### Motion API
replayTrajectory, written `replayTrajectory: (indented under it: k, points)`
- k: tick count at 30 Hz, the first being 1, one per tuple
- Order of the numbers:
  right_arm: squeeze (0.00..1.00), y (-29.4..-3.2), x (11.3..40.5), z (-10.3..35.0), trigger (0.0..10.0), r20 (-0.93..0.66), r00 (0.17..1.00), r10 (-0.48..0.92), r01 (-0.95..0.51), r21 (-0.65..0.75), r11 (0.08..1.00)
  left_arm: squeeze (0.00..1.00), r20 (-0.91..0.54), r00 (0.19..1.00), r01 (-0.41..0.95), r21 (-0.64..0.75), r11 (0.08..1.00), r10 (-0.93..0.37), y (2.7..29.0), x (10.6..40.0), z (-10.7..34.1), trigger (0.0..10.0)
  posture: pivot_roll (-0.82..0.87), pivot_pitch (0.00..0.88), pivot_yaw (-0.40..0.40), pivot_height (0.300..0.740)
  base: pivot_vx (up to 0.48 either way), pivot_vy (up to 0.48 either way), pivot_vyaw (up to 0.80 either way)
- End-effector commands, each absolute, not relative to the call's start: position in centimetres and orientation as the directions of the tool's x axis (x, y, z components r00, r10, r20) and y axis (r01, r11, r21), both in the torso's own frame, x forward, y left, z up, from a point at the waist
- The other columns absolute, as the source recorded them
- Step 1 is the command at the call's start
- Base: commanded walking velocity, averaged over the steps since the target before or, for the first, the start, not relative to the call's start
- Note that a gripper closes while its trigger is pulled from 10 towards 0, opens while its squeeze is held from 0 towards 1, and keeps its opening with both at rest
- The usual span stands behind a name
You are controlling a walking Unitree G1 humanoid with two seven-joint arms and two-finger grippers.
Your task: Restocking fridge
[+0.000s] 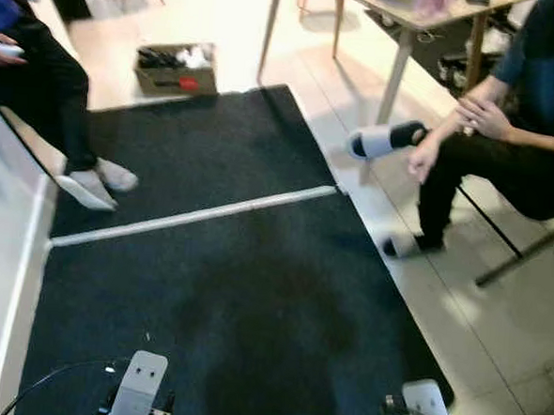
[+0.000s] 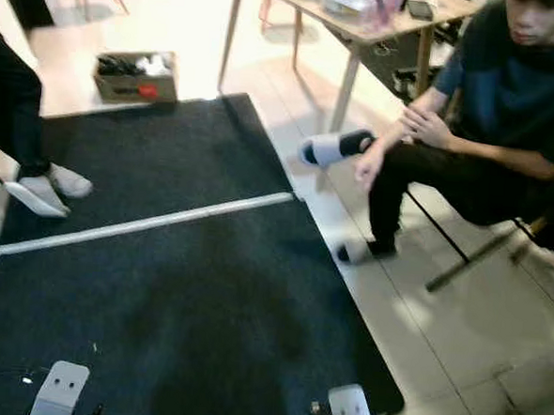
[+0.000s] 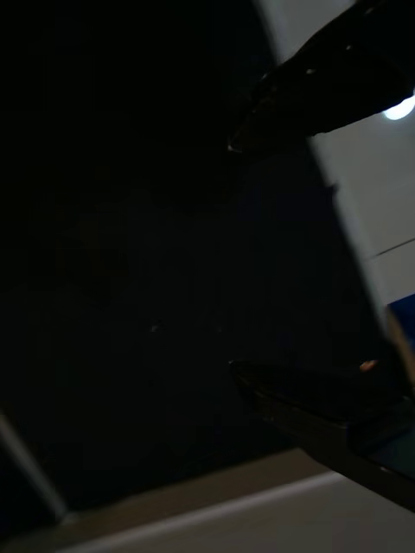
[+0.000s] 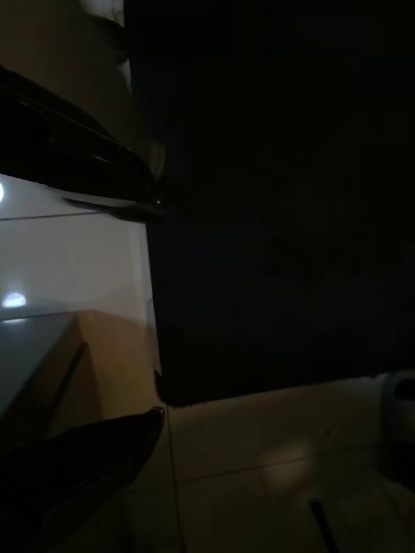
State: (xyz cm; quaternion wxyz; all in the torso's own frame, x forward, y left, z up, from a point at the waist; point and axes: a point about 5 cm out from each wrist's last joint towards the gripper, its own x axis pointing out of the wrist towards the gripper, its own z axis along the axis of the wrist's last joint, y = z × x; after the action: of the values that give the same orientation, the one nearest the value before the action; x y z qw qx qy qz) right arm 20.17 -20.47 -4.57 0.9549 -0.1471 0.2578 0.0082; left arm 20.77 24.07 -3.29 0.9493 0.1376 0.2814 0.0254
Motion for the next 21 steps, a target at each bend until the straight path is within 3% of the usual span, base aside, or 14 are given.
replayTrajectory:
  k: [1,21]
  points:
    - [0.00,-20.65,19.48,-5.07,10.0,-0.523,0.849,-0.074,-0.082,-0.269,0.960,0.00,-0.572,0.808,0.032,0.283,0.959,0.141,24.55,19.36,-4.21,10.0,-0.11,0.256,0.070,0.740,0.368,0.000,0.00]
    - [0.00,-20.69,19.55,-5.03,10.0,-0.521,0.850,-0.072,-0.084,-0.270,0.959,0.00,-0.561,0.816,0.029,0.283,0.959,0.141,24.43,19.52,-4.01,10.0,-0.11,0.254,0.067,0.740,0.364,0.000,0.00]
